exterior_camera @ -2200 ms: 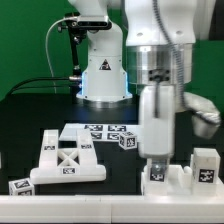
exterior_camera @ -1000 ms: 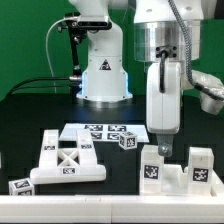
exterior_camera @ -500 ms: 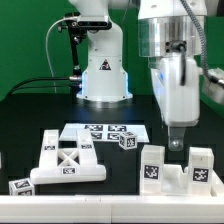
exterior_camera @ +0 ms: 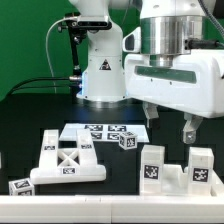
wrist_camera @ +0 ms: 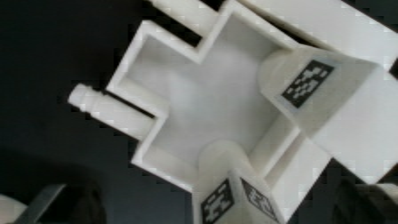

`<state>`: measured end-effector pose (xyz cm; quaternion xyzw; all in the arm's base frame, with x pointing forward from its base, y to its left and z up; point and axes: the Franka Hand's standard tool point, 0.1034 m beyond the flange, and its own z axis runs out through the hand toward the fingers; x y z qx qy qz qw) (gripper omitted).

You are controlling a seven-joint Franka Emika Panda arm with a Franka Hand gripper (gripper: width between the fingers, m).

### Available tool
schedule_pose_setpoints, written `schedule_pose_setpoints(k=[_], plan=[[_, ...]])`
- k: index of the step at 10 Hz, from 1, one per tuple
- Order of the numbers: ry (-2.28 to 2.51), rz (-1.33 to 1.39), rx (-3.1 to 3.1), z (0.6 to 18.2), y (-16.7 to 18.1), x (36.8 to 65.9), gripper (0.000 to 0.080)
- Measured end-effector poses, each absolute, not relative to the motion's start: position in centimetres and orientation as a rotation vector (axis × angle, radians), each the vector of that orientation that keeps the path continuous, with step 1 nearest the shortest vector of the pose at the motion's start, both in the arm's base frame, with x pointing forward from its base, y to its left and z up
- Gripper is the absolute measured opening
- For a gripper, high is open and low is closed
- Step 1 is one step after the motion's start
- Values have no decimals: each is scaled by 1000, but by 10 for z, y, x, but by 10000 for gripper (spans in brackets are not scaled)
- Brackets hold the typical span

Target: Assemble chair

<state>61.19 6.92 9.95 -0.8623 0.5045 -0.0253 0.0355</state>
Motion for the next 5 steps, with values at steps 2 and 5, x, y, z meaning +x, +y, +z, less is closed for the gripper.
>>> schedule_pose_setpoints(k=[2, 5], plan=[[1366, -85, -2754, 99, 69, 612, 649], [714, -155, -3003, 90, 65, 595, 649]])
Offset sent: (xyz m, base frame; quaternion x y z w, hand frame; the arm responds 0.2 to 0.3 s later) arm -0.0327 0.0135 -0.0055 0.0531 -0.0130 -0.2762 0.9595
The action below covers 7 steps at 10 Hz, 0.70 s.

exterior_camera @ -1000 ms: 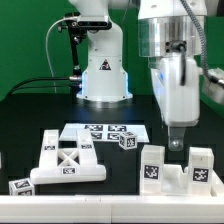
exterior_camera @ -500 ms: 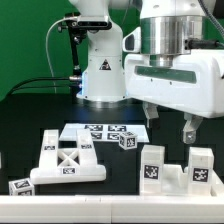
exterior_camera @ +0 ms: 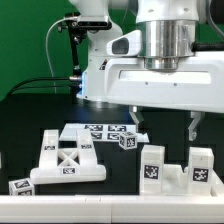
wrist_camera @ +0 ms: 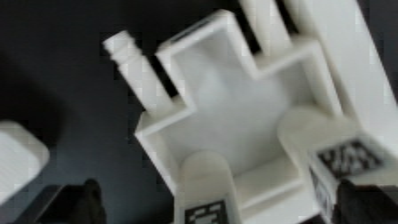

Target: Assemble chair

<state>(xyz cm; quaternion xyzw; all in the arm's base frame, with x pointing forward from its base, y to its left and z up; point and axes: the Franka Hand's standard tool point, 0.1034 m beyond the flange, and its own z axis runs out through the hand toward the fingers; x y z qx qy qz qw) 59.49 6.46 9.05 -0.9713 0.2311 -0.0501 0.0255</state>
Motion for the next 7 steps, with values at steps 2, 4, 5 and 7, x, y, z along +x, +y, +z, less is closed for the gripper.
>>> schedule_pose_setpoints(k=[2, 4, 5, 7], plan=[[534, -228, -3047, 89, 63, 596, 649], [560, -217, -3042, 88, 62, 595, 649], [544, -231, -3046, 88, 62, 595, 649], [391, -383, -3085, 83, 51, 589, 649]])
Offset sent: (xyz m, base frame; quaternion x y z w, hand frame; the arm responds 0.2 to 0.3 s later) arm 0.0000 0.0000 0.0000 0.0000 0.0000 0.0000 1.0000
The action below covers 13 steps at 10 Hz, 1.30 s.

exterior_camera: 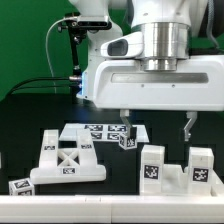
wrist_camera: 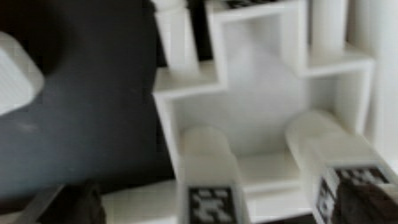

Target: Assemble chair

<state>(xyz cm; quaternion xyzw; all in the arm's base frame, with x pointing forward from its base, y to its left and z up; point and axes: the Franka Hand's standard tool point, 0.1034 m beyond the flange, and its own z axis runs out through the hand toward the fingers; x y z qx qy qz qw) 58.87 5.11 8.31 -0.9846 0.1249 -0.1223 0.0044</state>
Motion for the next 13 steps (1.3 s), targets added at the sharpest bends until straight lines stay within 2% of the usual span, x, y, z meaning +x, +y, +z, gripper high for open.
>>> schedule_pose_setpoints(k=[1, 2, 6, 7, 9, 11, 13], plan=[[425, -425, -3075, 82, 48, 586, 649], [417, -592, -3065, 81, 49, 587, 649], [315, -985, -3047, 58, 52, 596, 649], [309, -891, -3077, 40, 55, 592, 649], [308, -904, -3079, 32, 52, 603, 649], [304, -884, -3103, 15, 44, 602, 649], [309, -874, -3112, 8, 40, 602, 649]])
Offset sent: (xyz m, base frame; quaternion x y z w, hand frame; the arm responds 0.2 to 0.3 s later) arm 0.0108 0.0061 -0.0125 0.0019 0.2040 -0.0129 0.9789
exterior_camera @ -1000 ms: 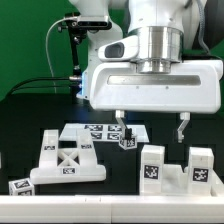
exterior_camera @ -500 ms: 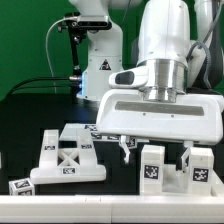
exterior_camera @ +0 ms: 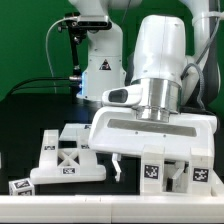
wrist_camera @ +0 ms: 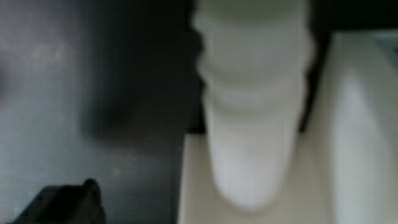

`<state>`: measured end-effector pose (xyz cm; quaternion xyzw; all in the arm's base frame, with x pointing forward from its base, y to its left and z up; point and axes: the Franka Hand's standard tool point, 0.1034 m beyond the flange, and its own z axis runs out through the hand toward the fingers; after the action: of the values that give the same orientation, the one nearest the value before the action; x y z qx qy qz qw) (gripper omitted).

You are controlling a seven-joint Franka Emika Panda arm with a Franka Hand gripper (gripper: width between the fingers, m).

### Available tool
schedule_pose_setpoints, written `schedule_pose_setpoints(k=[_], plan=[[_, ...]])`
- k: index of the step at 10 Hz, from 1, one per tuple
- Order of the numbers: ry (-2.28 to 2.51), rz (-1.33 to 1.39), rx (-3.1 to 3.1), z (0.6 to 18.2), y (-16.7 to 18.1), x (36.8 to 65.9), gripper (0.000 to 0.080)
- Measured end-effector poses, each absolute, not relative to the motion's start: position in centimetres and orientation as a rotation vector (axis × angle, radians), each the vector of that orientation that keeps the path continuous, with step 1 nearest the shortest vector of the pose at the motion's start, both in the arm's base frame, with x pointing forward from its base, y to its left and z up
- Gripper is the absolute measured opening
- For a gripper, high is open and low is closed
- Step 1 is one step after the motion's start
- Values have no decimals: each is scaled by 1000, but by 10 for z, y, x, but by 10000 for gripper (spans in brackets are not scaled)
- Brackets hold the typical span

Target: Assemble chair

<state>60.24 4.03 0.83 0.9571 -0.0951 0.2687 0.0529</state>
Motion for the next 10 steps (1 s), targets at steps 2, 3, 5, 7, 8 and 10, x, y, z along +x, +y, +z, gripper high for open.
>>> schedule_pose_setpoints(k=[2, 3, 5, 7, 8, 10], plan=[[-294, 816, 2910, 8, 40, 603, 649], [-294, 815, 2910, 8, 40, 603, 557], [-293, 815, 2910, 8, 40, 603, 421], [-308, 815, 2905, 8, 36, 602, 104], [-313, 816, 2901, 9, 34, 603, 104], [-314, 816, 2900, 9, 34, 603, 41]])
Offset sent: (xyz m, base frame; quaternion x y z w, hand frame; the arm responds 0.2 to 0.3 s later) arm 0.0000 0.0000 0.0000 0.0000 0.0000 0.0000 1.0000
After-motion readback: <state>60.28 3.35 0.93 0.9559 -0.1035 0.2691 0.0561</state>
